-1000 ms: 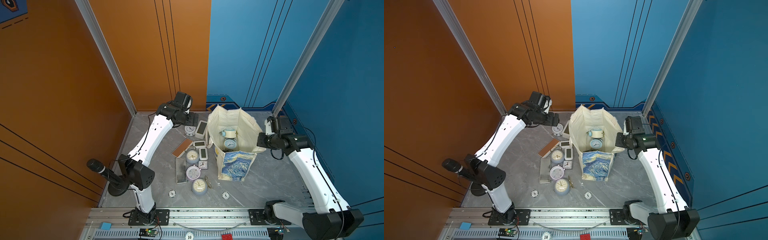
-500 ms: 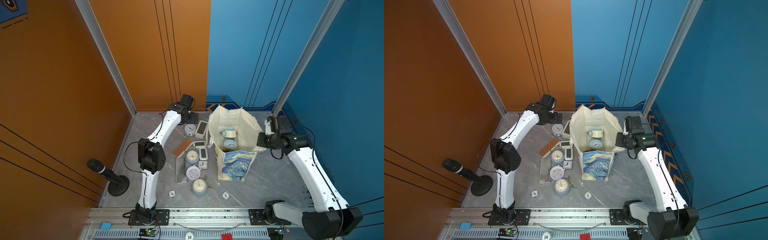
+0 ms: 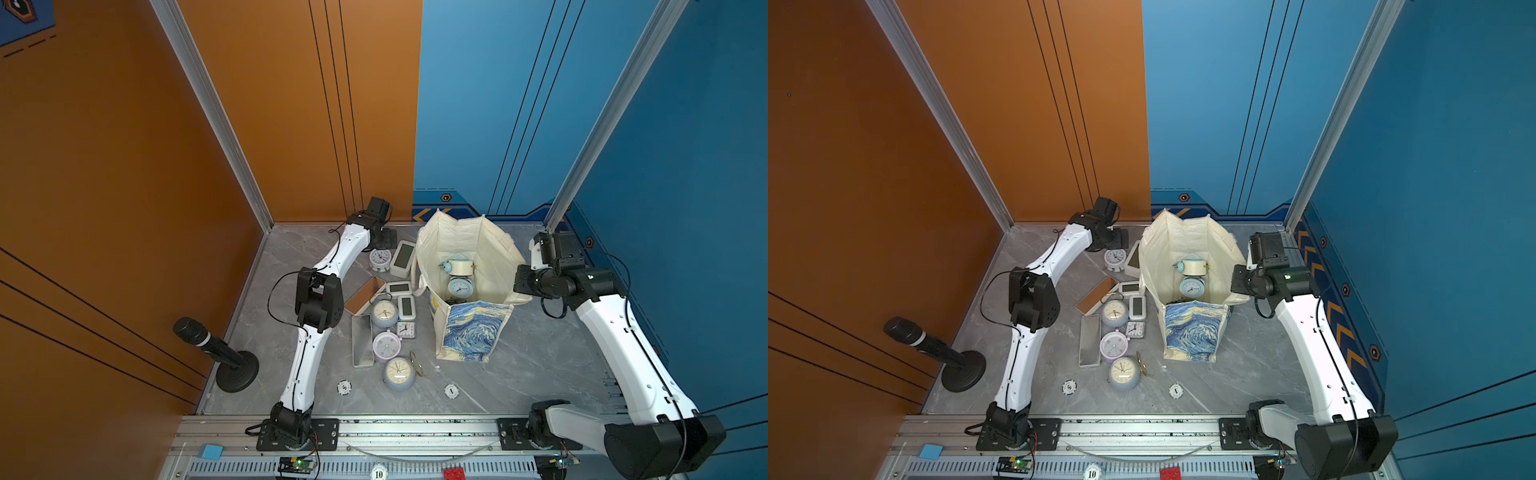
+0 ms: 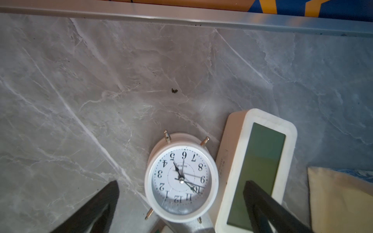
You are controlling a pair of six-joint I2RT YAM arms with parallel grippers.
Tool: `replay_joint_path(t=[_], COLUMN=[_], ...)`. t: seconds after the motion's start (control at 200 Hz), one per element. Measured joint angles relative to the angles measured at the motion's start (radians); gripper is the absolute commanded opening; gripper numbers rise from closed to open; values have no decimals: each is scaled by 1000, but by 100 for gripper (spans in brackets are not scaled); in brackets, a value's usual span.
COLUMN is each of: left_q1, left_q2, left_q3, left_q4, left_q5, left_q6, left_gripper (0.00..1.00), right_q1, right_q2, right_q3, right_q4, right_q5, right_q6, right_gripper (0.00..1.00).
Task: Put the alarm clock into the canvas bag
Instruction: Pick up the alarm from the center of the board.
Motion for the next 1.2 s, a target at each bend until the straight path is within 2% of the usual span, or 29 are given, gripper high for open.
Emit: replay_joint_path(t=[0.516,0.826,1.201], left_q1=[0,0,-3], left_q2=[74,74,74], left_q3=[18,-1,-41], left_q4=[9,10,17], left_q5=[3,0,0], left_q6=[-11,-10,-10], left_gripper=[100,93,94], right_q1=[0,0,0], right_q2=[-14,-14,-14], right_q3=[-11,-11,-13], right_q4=[1,1,2], right_q5=[0,0,0], right_q6=[3,4,8], right_gripper=[5,5,5])
